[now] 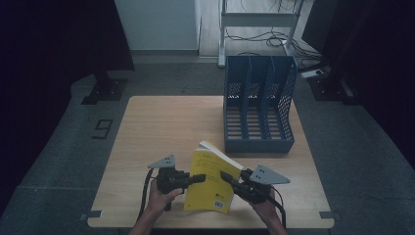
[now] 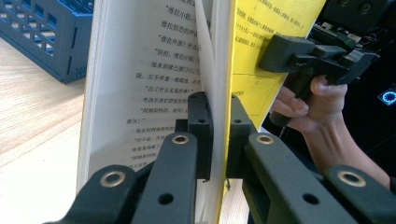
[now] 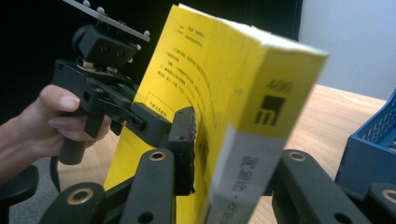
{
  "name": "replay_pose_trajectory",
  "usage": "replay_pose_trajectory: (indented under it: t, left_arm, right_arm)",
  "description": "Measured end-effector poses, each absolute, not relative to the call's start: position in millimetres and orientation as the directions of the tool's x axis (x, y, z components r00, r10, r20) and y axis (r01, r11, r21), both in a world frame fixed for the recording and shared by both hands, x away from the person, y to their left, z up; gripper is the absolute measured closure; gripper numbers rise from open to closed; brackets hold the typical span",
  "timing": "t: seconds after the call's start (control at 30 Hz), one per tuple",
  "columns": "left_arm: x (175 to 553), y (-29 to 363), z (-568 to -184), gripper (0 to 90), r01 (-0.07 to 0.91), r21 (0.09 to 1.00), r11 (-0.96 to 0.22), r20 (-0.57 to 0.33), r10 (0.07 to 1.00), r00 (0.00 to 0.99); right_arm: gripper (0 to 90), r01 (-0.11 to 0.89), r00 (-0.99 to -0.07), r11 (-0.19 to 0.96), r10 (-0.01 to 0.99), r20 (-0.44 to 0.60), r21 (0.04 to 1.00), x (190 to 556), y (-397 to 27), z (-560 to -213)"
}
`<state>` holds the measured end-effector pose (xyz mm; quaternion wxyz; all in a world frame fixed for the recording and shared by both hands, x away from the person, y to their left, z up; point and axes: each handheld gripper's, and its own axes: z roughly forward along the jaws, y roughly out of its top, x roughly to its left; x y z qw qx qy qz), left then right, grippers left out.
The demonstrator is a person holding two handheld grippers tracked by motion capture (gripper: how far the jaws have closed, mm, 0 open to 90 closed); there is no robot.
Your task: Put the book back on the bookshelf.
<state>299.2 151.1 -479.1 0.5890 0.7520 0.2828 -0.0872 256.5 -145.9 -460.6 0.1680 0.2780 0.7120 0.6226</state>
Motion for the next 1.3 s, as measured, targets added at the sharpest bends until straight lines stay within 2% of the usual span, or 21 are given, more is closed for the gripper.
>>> replay_pose_trajectory:
  t: [0.3,0.47,0.57,0.7,0.8,1.07,1.3]
  left_arm:
    - [299.4,151.0,-479.4,84.4,0.526,0.838,-0.143,-0.460,0.331,0.824]
    - [301.1,151.4,-481.6,76.8,0.527,0.839,-0.132,-0.457,0.355,0.816]
    - [301.2,151.1,-481.8,70.5,0.523,0.844,-0.116,-0.454,0.364,0.813]
    - [301.5,151.4,-482.1,67.2,0.519,0.849,-0.104,-0.449,0.376,0.810]
    - [301.9,152.8,-481.8,67.6,0.520,0.850,-0.091,-0.453,0.380,0.807]
    - [300.8,152.6,-481.2,74.3,0.507,0.855,-0.112,-0.439,0.366,0.821]
    - [300.5,151.1,-480.8,76.8,0.506,0.853,-0.125,-0.438,0.355,0.826]
  right_arm:
    - [70.1,0.194,-0.769,0.071,0.631,0.107,0.978,257.7,-142.6,-461.2]
    - [72.0,0.201,-0.768,0.072,0.631,0.112,0.977,256.4,-141.7,-459.4]
    - [73.0,0.166,-0.764,0.093,0.641,0.068,0.982,253.6,-141.4,-456.5]
    - [74.8,0.109,-0.756,0.139,0.654,-0.008,0.984,248.0,-142.0,-450.5]
    - [74.7,0.091,-0.749,0.161,0.661,-0.039,0.983,246.7,-144.0,-448.5]
    - [72.5,0.123,-0.781,0.141,0.625,0.008,0.982,249.3,-147.1,-448.9]
    - [69.3,0.130,-0.797,0.128,0.604,0.027,0.983,254.4,-147.4,-450.4]
